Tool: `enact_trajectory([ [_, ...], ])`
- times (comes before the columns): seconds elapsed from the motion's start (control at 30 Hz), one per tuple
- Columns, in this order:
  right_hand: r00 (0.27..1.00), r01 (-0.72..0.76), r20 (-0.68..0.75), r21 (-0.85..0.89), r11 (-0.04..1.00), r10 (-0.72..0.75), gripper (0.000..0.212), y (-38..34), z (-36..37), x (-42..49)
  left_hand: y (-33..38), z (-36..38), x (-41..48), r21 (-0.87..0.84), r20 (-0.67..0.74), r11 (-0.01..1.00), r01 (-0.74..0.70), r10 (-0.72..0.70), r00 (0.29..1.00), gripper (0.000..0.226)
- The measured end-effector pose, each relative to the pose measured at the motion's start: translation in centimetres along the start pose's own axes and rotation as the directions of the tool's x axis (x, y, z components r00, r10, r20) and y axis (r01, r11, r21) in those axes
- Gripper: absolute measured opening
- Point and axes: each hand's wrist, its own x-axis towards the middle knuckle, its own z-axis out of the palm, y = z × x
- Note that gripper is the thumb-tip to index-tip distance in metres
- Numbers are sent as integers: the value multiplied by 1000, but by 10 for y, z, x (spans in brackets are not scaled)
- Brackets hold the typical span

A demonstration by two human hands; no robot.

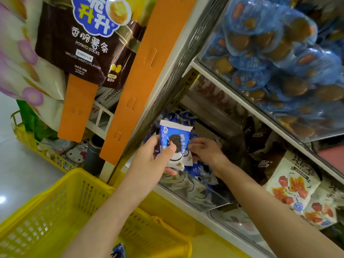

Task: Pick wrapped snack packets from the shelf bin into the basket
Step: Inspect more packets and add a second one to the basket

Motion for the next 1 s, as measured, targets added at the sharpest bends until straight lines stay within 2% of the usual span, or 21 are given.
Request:
enact_trajectory([
  [0.07, 961, 187, -185, -120, 975, -207, 28, -4, -2, -12, -2, -1, -1, 28, -9, 999, -26, 26, 1000, 11],
  [0.1, 935, 284, -184, -119, 951, -302, 25, -7, -4, -21, -3, -2, -1, 36, -24, 999, -34, 35, 999, 12],
  [0.17, 930, 368, 17, -18, 930, -368, 37, -15, -1, -45, -3, -3, 0, 75, -60, 996, -50, 55, 997, 15],
  [0.23, 913, 321, 225, 116, 940, -339, 46, -20, 2, -66, -3, -3, 2, 136, -69, 987, -85, 95, 993, 16],
  [0.3, 894, 280, 295, 215, 936, -336, 40, -22, 1, -77, -1, -2, 4, 171, -58, 978, -117, 129, 990, 13],
  [0.37, 914, 249, 257, 258, 933, -315, 31, -22, 0, -81, 1, 2, 7, 263, -35, 952, -154, 169, 985, 16],
  [0.43, 932, 196, 234, 313, 929, -276, 29, -21, -4, -77, 3, 6, 9, 409, 9, 888, -212, 229, 973, 20],
  [0.5, 954, 171, 166, 375, 911, -248, 28, -22, -10, -65, 4, 6, 11, 590, 74, 756, -283, 298, 952, 26],
  [0.53, 973, 180, 66, 374, 910, -220, 25, -23, -14, -55, 4, 4, 13, 681, 110, 663, -312, 329, 938, 32],
  [0.57, 982, 190, -68, 339, 922, -177, 21, -23, -19, -40, 3, 1, 15, 759, 143, 563, -327, 346, 927, 37],
  [0.63, 940, 157, -331, 207, 966, -82, 20, -19, -28, -3, -2, -6, 17, 857, 192, 398, -326, 341, 920, 38],
  [0.7, 885, 71, -466, 92, 993, -20, 31, -13, -35, 34, -7, -9, 17, 900, 258, 270, -342, 303, 917, 34],
  [0.8, 855, -80, -518, -73, 994, 30, 37, 1, -41, 77, -11, -9, 16, 915, 325, 164, -369, 245, 913, 42],
  [0.9, 854, -131, -521, -190, 973, 14, 35, 12, -41, 96, -13, -12, 16, 911, 342, 155, -382, 234, 910, 53],
  [1.0, 893, -151, -450, -325, 934, -12, 35, 17, -38, 103, -14, -15, 18, 898, 364, 152, -413, 268, 892, 48],
])
